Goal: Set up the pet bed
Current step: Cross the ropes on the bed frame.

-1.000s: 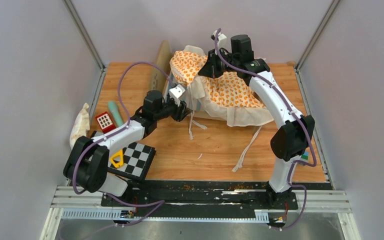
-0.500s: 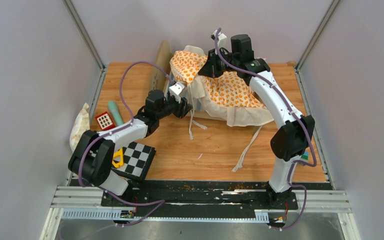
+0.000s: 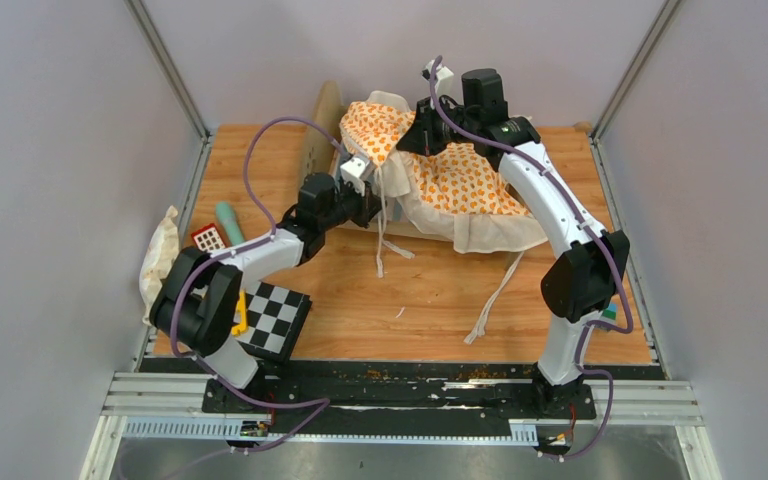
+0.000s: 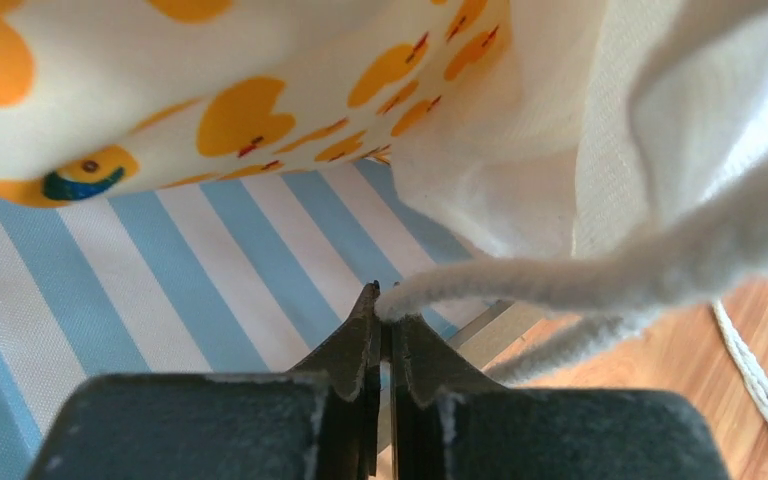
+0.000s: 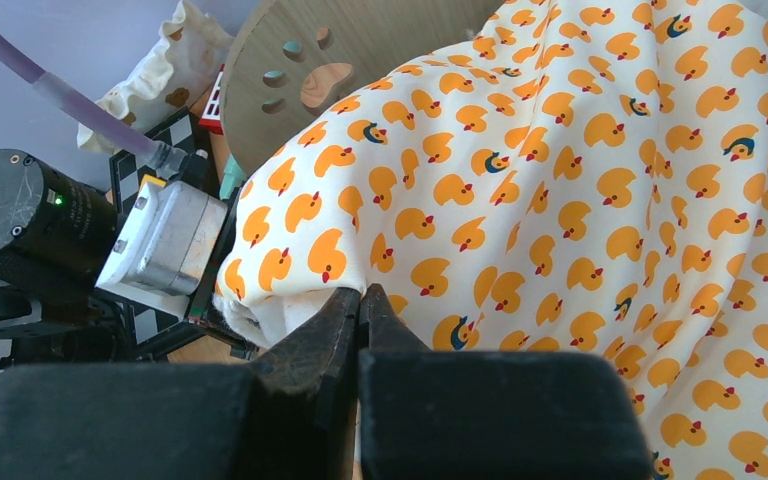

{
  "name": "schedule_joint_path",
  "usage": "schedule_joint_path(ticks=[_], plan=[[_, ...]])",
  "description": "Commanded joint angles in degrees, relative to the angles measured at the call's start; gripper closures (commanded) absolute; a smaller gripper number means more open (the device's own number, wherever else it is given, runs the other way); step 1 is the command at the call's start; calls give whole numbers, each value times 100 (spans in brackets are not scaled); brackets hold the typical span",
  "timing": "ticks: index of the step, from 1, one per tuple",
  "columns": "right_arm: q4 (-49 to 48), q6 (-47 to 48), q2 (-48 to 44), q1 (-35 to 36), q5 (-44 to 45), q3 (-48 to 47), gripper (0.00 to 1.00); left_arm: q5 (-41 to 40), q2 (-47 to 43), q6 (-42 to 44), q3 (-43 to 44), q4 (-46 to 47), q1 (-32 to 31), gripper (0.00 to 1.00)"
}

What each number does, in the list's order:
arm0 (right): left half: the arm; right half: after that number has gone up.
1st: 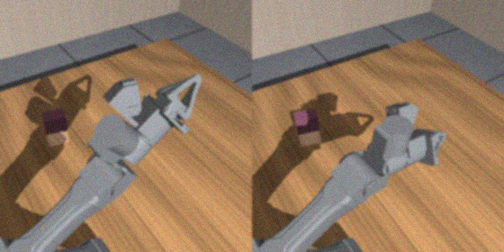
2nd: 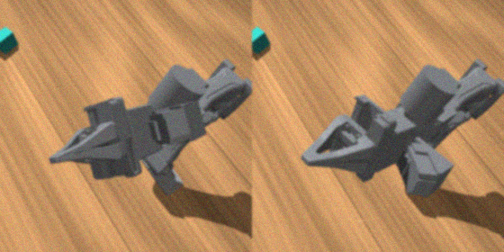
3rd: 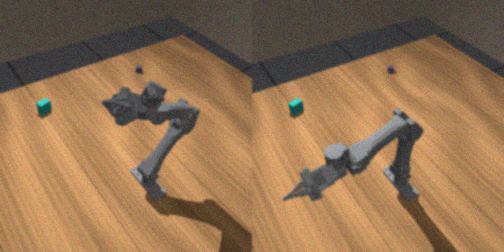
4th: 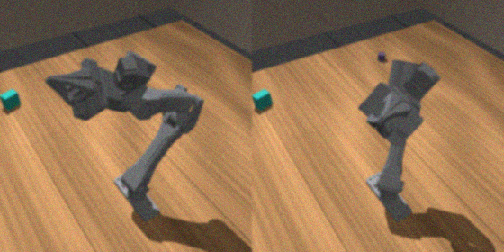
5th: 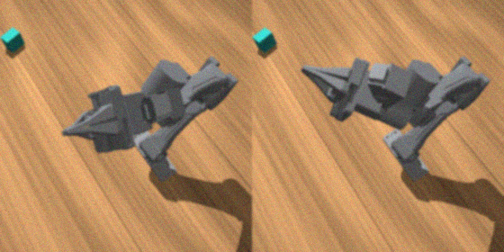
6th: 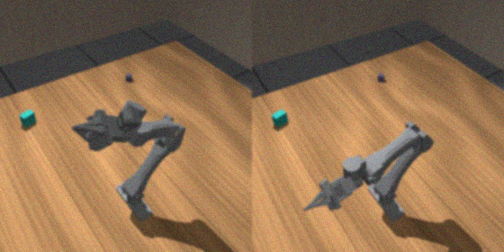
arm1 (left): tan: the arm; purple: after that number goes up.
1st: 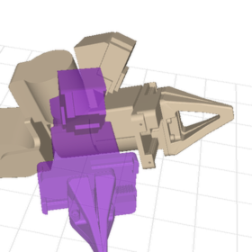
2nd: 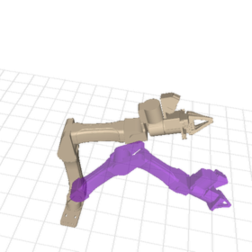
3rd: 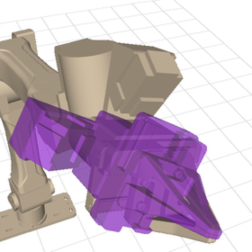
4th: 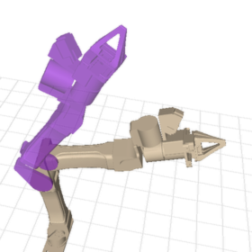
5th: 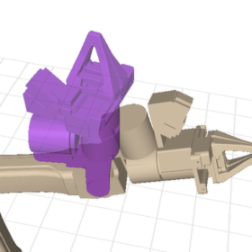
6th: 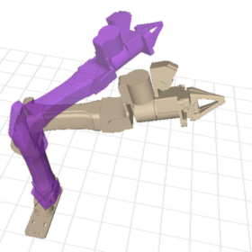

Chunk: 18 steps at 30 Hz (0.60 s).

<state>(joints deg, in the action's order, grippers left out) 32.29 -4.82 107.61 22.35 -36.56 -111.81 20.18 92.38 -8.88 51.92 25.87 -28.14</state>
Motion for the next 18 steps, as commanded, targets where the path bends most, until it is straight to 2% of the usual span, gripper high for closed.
schedule_joint_path(ticks=[1,5,10,18], plan=[[-172,93,-63,6,39,-239,100,-227,-299,-23,230,-338,-7,100],[-180,113,-94,6,206,-219,100,-1066,-996,327,255,-1457,-7,100],[-351,-35,-90,16,161,-176,100,-2080,-1606,872,696,-2958,-16,100],[-378,-83,97,280,324,-282,100,-3271,-1773,1871,1730,-3857,-16,100]])
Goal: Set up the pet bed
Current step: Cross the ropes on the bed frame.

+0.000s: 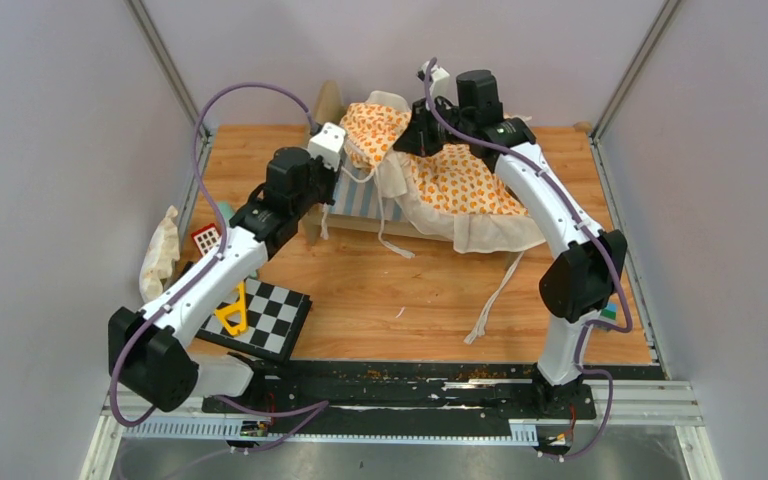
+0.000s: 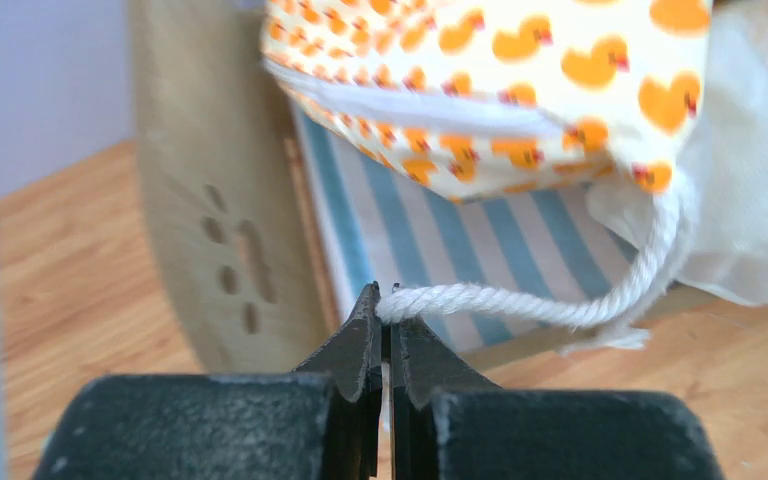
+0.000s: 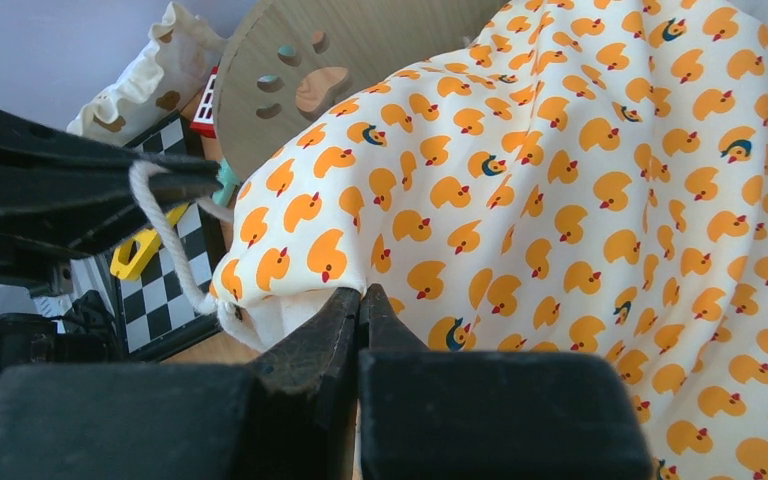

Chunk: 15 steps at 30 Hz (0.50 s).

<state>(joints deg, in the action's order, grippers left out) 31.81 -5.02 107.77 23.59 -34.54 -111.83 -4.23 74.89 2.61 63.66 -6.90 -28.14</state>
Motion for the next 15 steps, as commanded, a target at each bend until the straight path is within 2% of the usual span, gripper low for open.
schedule_joint_path(ticks=[1,15], plan=[[-340,-68,89,154,154,-259,100,-924,31,859,707,-611,-16,100],[-507,-143,166,163,453,-120,100,-1679,847,2771,1789,226,-12,100]])
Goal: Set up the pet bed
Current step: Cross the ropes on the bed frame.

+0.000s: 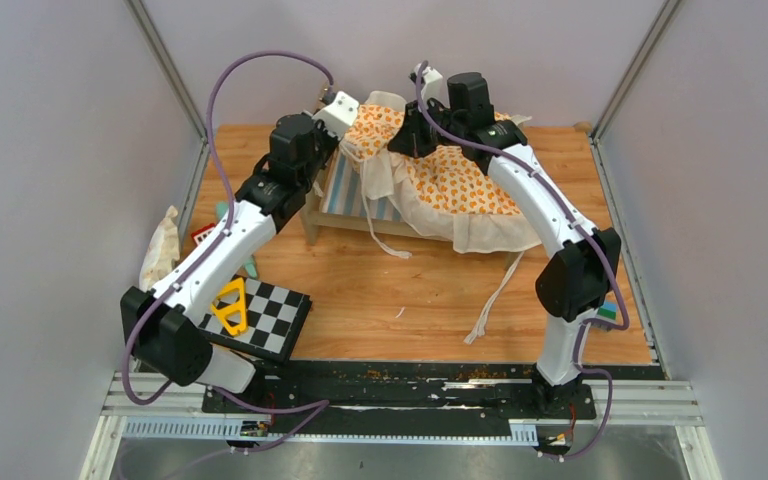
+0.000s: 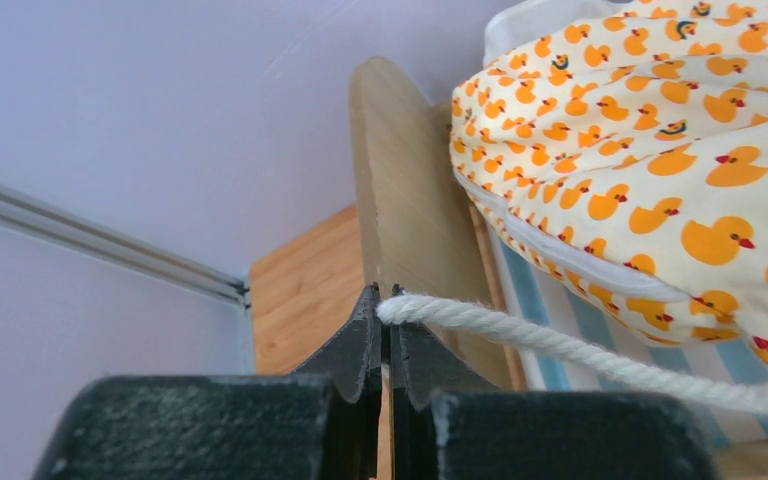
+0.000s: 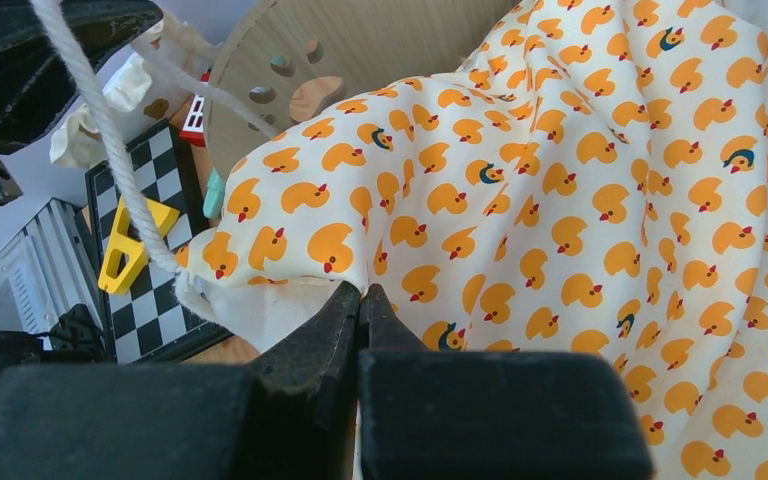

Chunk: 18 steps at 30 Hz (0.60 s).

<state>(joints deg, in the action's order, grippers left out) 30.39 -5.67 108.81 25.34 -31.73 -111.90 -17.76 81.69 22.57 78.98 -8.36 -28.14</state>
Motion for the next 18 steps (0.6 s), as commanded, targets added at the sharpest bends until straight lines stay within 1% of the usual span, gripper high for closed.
schedule_joint_path(ticks=[1,4,9,18], plan=[[-367,-83,67,-14,156,-114,100,-392,217,910,211,497,-8,100],[-371,-82,87,-18,108,-99,100,-616,275,1121,-40,1008,-8,100],[-412,-83,79,-12,54,19,100,-429,318,1014,-511,1339,-7,100],[-465,-5,-2,-20,-57,276,100,-397,557,856,-904,1473,-7,100]])
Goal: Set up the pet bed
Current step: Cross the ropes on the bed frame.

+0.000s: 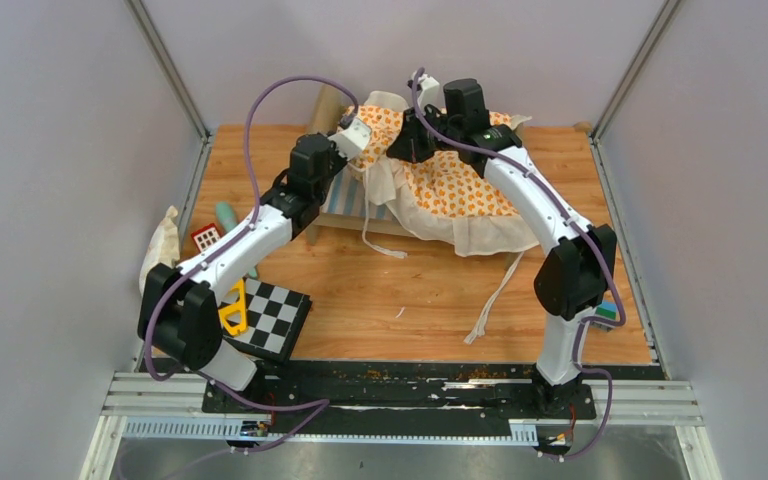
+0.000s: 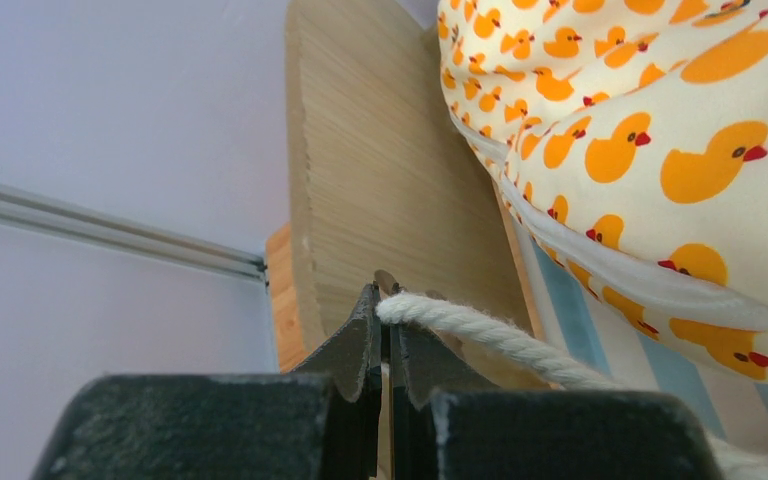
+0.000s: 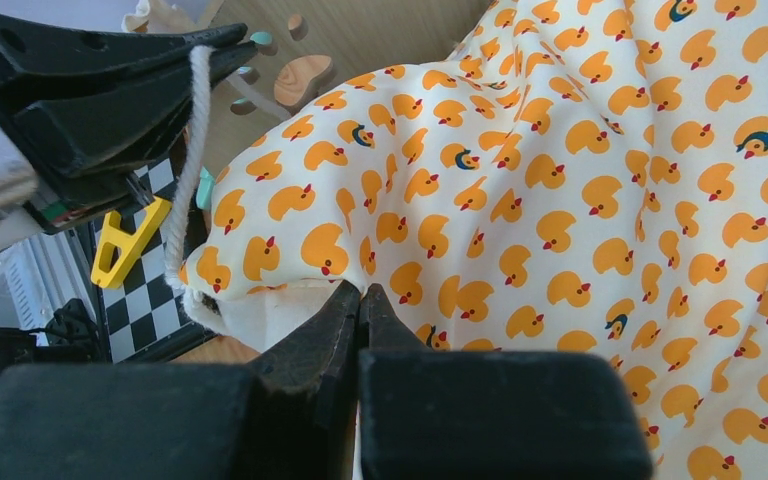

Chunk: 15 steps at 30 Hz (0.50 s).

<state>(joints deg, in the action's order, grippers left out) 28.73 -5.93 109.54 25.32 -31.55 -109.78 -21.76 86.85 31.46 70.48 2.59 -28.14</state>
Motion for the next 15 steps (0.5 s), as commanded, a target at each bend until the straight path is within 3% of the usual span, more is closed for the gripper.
schedule_joint_path(ticks=[1,12,15], plan=[[-306,19,-73,-15,-83,88,100,19,59,-74,-67,372,-7,100],[-235,69,-82,-13,92,191,100,-71,451,-1179,75,-432,-7,88],[-195,67,-56,-16,299,182,100,-94,327,-1453,40,-599,-7,76]])
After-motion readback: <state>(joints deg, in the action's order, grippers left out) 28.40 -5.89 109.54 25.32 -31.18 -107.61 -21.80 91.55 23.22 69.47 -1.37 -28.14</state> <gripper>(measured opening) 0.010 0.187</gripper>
